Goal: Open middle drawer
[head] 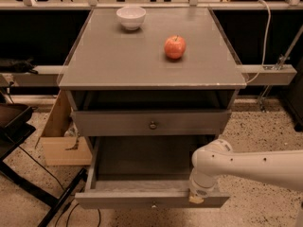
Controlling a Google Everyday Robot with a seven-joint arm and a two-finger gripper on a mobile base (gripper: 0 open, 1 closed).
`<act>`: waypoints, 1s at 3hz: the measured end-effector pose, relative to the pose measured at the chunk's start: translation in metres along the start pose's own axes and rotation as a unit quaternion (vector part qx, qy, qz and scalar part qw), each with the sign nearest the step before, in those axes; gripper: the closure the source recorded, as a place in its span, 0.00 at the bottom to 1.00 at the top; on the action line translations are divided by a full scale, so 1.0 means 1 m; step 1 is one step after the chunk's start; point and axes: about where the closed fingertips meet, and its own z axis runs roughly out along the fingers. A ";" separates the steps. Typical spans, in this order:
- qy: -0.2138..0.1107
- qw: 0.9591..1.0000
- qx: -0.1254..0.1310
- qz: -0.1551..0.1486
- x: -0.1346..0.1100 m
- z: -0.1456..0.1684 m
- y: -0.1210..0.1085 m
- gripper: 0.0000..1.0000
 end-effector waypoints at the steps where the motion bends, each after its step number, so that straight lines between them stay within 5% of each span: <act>1: 0.000 1.000 0.000 0.000 0.000 0.000 0.000 0.60; 3: 0.000 1.000 0.000 0.000 0.000 0.000 0.000 0.14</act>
Offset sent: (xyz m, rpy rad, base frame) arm 0.0000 0.0000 0.0000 0.0000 0.0000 0.0000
